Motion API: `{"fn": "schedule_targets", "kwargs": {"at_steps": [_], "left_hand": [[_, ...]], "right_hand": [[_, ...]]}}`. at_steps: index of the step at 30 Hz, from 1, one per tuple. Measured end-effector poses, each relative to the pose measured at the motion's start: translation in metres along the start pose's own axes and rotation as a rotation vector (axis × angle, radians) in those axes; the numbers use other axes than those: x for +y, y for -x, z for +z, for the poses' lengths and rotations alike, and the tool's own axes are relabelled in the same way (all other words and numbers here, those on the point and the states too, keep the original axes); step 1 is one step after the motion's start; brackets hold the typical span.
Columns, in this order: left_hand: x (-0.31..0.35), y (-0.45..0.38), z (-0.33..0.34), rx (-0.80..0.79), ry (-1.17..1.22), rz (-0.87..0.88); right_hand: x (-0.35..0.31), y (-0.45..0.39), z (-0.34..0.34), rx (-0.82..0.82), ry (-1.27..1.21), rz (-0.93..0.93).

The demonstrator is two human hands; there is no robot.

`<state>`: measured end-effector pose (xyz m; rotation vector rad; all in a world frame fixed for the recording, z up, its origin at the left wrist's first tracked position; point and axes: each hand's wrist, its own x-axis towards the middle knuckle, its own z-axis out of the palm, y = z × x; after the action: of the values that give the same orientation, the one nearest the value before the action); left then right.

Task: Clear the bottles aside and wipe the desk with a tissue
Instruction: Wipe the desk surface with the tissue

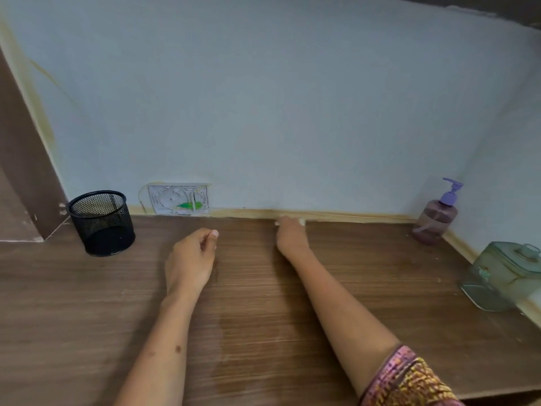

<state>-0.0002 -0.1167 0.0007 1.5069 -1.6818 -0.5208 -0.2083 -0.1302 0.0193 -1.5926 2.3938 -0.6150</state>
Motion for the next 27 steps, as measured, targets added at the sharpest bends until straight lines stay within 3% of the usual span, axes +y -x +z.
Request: {"fn": "schedule_targets", "kwargs": {"at_steps": [6,11,17,23,27], "left_hand": [[-0.001,0.001,-0.004,0.059,0.002,-0.037],[0.0,0.002,-0.006,0.09,0.022,-0.057],[0.005,0.005,-0.006,0.035,0.008,-0.034],[0.006,0.009,-0.007,0.0,-0.007,0.0],[0.008,0.013,-0.007,-0.017,-0.002,0.027]], "right_hand": [[-0.063,0.031,0.035,-0.226,-0.065,-0.552],[-0.041,0.037,0.028,-0.279,0.029,-0.741],[0.019,0.027,-0.006,-0.282,0.093,-0.667],[0.081,0.03,-0.047,-0.171,0.024,-0.417],[0.12,0.033,-0.061,-0.008,-0.027,-0.148]]}}
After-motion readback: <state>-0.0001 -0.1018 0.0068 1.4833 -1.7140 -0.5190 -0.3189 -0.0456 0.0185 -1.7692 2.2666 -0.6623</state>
